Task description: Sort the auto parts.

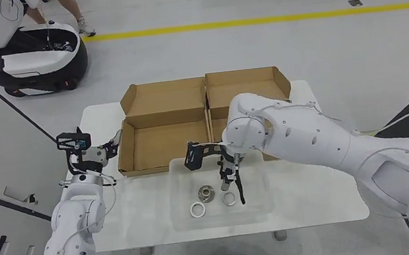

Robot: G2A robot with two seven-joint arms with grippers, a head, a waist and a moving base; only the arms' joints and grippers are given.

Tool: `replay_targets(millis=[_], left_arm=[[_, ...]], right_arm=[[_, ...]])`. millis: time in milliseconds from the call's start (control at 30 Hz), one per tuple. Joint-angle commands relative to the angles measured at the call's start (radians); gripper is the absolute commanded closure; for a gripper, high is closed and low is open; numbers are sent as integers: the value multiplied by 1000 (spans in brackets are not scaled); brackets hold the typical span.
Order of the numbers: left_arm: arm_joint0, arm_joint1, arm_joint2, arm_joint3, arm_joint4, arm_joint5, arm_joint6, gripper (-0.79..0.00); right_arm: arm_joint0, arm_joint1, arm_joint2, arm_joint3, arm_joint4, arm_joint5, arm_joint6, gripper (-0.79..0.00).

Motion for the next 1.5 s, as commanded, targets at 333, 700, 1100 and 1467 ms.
replay_targets(millis=[333,700,1100,1467], left_arm=[[0,0,0,0,0,0,0,-785],[0,0,0,0,0,0,0,-785],[0,0,0,0,0,0,0,-785],[0,0,0,0,0,0,0,-785]], right_arm=[[-51,-15,-47,29,-81,12,12,-391],[-73,-57,-90,77,-153,14,-2,-357],[-97,-107,-103,128,-227,8,-27,-339],[-119,-132,-99,167,-258,17,-36,-317]])
